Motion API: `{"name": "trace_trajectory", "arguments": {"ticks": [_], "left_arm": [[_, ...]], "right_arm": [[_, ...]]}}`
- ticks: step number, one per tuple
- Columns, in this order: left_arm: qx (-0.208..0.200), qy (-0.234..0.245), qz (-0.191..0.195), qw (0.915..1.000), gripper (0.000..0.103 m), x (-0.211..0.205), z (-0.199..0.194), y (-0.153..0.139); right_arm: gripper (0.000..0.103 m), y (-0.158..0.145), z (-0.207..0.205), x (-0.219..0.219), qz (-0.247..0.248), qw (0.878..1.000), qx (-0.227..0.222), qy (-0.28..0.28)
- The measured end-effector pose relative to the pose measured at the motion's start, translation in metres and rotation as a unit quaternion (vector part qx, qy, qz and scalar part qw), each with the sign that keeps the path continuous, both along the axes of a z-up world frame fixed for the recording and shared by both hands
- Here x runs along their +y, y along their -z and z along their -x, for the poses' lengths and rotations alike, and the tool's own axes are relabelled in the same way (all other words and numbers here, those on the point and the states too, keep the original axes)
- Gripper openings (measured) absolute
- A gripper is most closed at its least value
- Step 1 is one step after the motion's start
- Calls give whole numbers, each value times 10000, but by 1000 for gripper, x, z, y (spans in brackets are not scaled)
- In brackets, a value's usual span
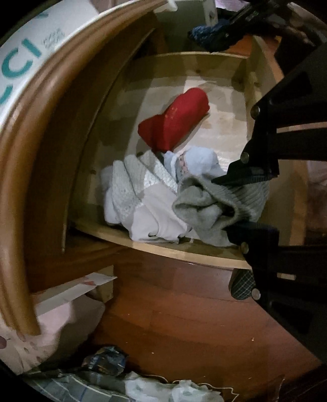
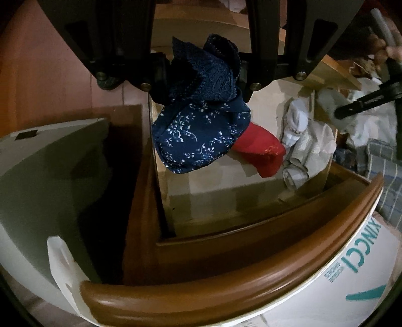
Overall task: Take underwear out of drawer
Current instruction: 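Carry the grey underwear with the left tool over the white box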
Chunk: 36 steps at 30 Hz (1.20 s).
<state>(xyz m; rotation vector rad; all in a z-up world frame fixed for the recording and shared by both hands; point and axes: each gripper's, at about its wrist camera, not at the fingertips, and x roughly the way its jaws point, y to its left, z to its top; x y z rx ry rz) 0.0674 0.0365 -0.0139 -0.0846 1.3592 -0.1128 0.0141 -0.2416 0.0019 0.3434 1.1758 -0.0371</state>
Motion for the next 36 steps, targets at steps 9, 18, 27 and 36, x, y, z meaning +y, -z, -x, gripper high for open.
{"name": "trace_trajectory", "arguments": {"ticks": [9,18,27,36], "left_arm": [[-651,275,-199,9973,25,-3,10,-52],[-1409,553,-279,9881,25,4,16,-129],[-2555,451,-362,9651,25,24,-9,-247],[-2965,444,231,9537,25,14,-75,-308]], "right_arm": [[34,0,0,8,668,9976,31,-174],[34,4,0,6,624,9978,121,-161],[34,4,0,4,694,9975,115,-97],[34,4,-1,2,678,9977,70,-50]]}}
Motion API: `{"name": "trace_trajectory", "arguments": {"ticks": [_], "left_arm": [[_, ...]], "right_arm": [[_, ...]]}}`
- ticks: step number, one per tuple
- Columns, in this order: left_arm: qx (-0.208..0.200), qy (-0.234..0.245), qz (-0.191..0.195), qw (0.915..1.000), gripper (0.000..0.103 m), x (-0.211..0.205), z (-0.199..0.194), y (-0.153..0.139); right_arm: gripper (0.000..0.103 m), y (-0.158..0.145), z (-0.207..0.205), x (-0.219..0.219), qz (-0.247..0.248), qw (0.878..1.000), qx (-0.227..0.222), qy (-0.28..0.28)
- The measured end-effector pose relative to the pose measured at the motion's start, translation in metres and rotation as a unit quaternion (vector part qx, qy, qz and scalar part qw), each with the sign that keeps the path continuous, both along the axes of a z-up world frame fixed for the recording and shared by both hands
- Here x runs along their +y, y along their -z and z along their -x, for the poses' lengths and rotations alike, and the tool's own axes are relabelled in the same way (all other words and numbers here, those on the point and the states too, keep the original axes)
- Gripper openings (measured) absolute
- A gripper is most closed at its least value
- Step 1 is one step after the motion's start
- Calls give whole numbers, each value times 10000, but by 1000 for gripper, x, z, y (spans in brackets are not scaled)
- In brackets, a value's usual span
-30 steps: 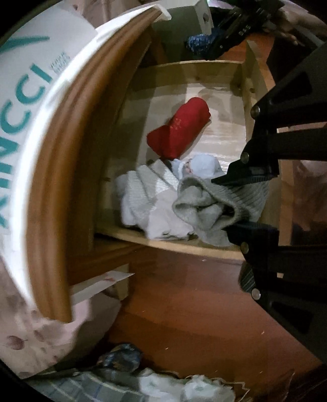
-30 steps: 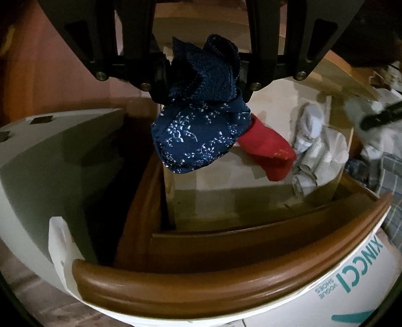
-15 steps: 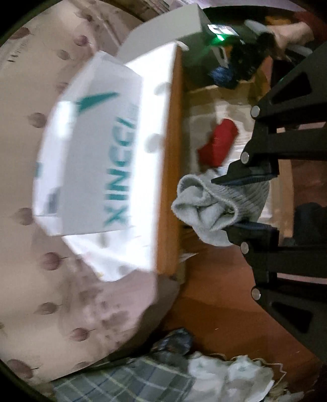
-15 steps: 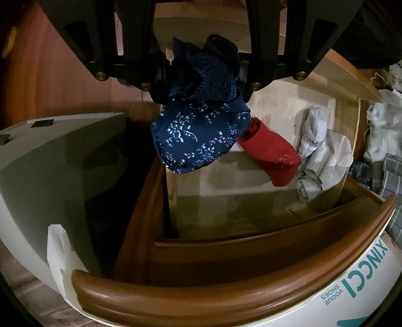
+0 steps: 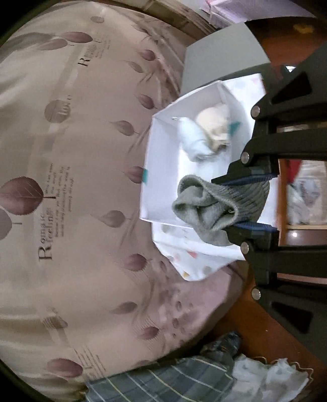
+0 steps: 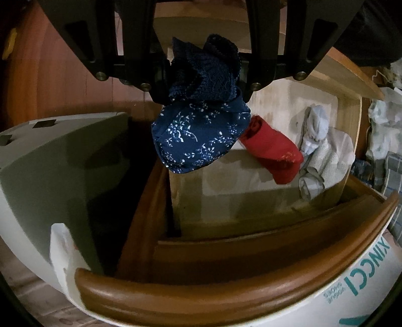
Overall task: Take underwear out of drawer
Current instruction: 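Carry the grey underwear with the left tool over the white box, then lower the grey underwear into the box and open the left tool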
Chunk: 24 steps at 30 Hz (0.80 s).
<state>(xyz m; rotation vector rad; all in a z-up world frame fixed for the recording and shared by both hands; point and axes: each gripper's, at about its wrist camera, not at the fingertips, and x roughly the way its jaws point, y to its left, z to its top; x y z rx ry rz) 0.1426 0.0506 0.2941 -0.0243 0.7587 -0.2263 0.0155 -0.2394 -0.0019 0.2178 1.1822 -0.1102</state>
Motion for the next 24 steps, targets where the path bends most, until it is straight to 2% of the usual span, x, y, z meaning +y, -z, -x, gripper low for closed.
{"name": "trace_trajectory", "arguments": {"ticks": [4,9,13,20,24], "left_arm": [[217,41,-71,9997,25,-18,-36,9],[399,18,-499,9980,25,-36,-69,34],[549,-25,-685,9961,25,-43,-85,56],[862,-48,-675,9940,26,-49,-106,85],[913,-133,-642,9937,31,-46,-109,93]], "right_arm": [[34,-3,1,-3,97,9999,-78,47],[34,-1,0,-4,72,10000,-22,62],[34,-1,0,-1,164,9999,-39,24],[34,0,-1,0,171,9999,-2,29],[34,0,-1,-1,170,9998,20,29]]}}
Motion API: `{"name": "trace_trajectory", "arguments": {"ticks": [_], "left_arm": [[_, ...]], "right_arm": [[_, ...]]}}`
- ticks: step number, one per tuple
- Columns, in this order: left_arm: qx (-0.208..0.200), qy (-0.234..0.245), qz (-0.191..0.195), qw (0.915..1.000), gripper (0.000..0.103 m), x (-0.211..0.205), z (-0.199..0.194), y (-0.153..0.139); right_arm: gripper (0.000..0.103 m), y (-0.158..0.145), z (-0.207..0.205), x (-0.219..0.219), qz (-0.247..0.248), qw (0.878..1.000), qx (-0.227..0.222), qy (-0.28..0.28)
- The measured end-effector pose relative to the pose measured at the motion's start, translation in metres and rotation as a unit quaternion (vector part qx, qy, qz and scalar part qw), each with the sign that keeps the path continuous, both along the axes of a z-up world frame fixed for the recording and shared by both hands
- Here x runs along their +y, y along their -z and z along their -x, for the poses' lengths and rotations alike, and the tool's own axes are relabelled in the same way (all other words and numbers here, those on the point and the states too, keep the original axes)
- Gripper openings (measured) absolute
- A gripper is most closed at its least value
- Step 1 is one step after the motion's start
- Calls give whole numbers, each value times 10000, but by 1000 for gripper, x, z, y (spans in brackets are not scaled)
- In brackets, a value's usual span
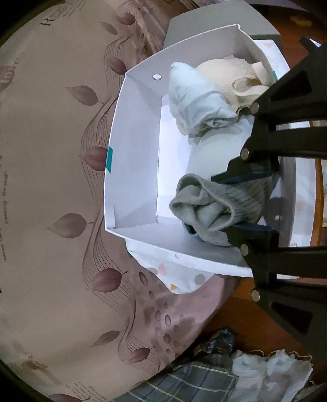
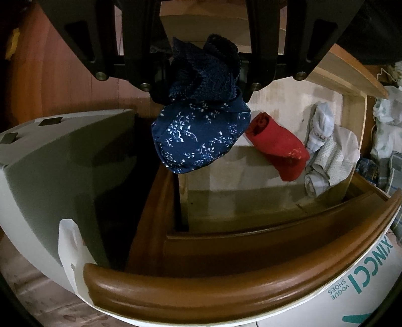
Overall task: Take underwear out of drawer
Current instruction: 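Lower the grey underwear into the box and open the left tool, then withdraw the left tool from the box while the right carries navy underwear toward the box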
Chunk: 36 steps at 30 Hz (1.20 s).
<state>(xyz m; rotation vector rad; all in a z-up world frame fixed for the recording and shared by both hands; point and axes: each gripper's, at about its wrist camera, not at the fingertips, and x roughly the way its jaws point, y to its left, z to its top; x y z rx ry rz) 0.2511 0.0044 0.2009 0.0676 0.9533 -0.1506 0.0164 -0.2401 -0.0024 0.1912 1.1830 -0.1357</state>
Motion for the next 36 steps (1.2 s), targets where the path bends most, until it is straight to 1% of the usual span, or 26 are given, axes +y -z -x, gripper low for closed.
{"name": "trace_trajectory", "arguments": {"ticks": [1,3,6,7,9,11,16,19,22,26,30,32,34,36], "left_arm": [[20,16,-9,10000,31,-1,1,0],[54,-2,-57,10000,43,0,1,0],[73,-16,-68,9999,54,1,2,-1],[71,-7,-91,9999,56,0,4,-2],[-9,-37,-175,9998,63,0,7,-5],[-87,-60,-190,9998,67,0,12,-10],[-210,-3,-25,9998,67,3,26,-27],[-374,-41,14,9993,67,8,39,-39],[-565,-149,73,9983,67,18,57,-49],[-804,-408,22,9959,67,38,85,-50],[-989,-752,-138,9922,67,63,117,-35],[-1112,-1037,-319,9879,67,75,131,-22],[-1163,-1276,-462,9839,67,86,143,-6],[-1097,-1513,-499,9811,67,96,151,16]], "right_arm": [[34,0,0,0,-1,10000,3,-6],[34,0,0,0,-13,10000,5,-9],[34,0,0,1,-6,10000,-15,-7],[34,0,0,0,-10,10000,-11,-6],[34,0,0,0,-8,10000,-11,-5],[34,0,0,0,-11,10000,-12,-12],[34,-2,1,0,-24,10000,-27,3],[34,-3,0,0,-30,10000,-47,-4],[34,-3,1,-1,-113,9999,-58,-1],[34,-2,0,0,-87,9999,-50,-2],[34,-3,-1,1,-44,10000,-44,-9],[34,-2,-1,3,-21,10000,-38,-19],[34,-2,-1,3,2,10000,-42,-24],[34,-2,-1,4,29,10000,-38,-32]]}}
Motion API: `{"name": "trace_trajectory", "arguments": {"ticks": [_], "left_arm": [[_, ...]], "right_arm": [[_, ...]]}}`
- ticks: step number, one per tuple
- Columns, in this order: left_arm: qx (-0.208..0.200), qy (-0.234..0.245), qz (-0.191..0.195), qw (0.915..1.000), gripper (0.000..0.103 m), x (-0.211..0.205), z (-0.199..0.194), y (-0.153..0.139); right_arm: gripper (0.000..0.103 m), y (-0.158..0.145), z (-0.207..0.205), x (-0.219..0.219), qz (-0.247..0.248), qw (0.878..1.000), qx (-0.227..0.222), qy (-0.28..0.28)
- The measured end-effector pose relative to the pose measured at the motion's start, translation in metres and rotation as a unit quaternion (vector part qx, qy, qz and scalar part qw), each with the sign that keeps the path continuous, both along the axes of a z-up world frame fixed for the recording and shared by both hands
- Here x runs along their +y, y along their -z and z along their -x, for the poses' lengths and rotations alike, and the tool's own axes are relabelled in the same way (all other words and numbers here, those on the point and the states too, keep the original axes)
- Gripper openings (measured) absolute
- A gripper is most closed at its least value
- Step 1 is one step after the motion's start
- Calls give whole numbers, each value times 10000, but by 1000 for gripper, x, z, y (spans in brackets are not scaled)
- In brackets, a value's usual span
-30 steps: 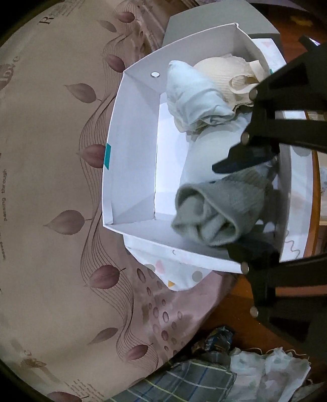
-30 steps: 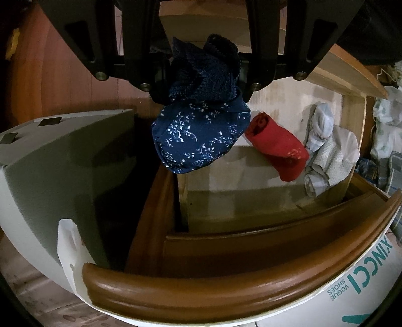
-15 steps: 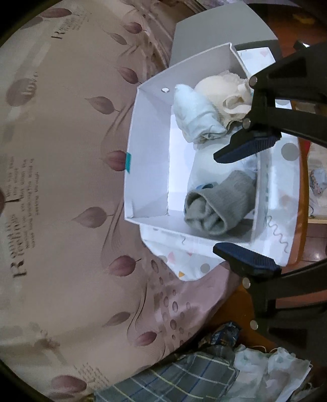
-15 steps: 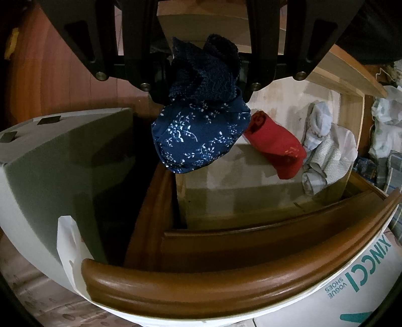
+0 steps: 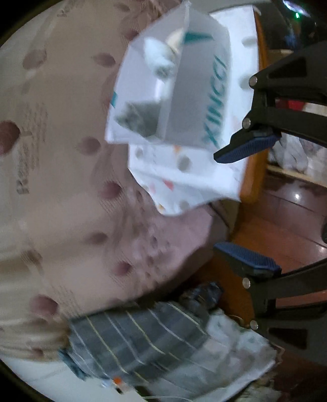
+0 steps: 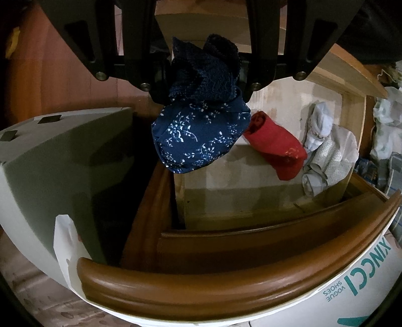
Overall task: Take underwear out of drawer
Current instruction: 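Withdraw the left tool from the box while the right carries navy underwear toward the box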
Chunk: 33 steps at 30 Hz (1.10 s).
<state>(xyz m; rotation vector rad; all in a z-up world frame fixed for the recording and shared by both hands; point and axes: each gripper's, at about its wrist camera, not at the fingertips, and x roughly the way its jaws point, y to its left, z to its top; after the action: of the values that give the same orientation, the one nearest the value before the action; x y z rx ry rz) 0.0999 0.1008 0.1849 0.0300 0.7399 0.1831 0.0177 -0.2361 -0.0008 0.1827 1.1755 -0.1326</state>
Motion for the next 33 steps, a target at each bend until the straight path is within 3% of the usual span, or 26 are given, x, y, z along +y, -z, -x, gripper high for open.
{"name": "trace_trajectory", "arguments": {"ticks": [3,9,13,19,25,33], "left_arm": [[183,-285,26,9994,67,8,1,35],[569,-812,744,9923,67,20,-5,100],[717,-830,690,9916,67,22,-3,123],[678,-855,781,9910,67,35,-9,124],[724,-816,622,9921,67,37,-12,123],[791,-771,862,9901,67,43,-13,123]], "right_arm": [[34,0,0,1,-51,10000,-15,1],[34,-1,2,4,-18,9998,-141,-112],[34,-9,2,8,96,9991,-363,-176],[34,-35,11,7,221,9946,-971,-295],[34,-56,16,4,-73,9957,-910,-165],[34,-127,5,9,-37,9928,-1176,-246]]}}
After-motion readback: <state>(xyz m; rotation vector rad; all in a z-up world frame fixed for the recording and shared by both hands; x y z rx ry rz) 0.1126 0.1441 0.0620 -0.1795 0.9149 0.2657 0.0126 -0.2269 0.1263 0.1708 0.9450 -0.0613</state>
